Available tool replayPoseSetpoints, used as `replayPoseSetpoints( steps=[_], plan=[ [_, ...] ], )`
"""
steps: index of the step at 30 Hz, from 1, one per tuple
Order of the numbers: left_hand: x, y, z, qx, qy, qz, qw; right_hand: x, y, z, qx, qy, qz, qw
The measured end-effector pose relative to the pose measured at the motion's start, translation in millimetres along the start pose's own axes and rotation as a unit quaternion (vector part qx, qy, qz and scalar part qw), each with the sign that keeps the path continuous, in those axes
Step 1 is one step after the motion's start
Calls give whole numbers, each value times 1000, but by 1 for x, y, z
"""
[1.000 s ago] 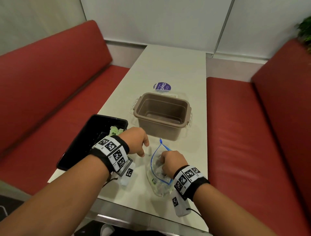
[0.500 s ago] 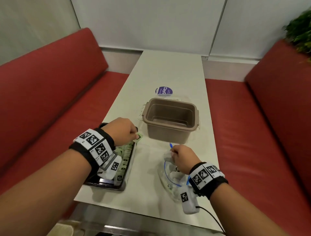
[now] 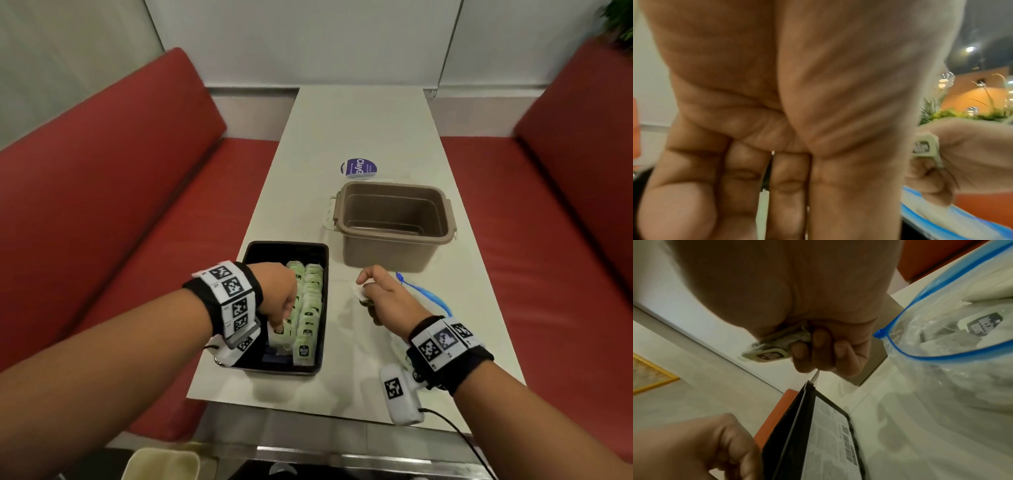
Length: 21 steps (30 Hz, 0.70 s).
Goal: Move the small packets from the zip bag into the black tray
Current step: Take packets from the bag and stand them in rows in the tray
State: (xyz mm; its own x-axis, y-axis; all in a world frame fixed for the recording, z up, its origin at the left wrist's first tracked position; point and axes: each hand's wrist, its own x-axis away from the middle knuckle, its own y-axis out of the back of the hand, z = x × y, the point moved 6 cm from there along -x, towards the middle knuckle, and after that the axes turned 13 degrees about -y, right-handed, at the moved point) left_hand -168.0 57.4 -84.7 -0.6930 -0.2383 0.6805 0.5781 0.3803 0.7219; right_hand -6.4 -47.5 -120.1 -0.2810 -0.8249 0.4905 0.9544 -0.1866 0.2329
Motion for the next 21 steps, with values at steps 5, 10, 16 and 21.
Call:
replayPoseSetpoints(
  steps=[5,10,16,21],
  plan=[
    [-19,-10,-14,-61,-54,45,996,11,-12,-3,47,8,-5,999],
    [-26,-13,-21,-112,-73,80,988,19,-28,-5,4,-13,6,1000],
    [-39,-31,-17,-128,-84,172,973,26,-38,3,-1,20,22,1000],
    [-50,-36,-6,-89,-95,184,974,26,-38,4,86,63,-29,994]
  ],
)
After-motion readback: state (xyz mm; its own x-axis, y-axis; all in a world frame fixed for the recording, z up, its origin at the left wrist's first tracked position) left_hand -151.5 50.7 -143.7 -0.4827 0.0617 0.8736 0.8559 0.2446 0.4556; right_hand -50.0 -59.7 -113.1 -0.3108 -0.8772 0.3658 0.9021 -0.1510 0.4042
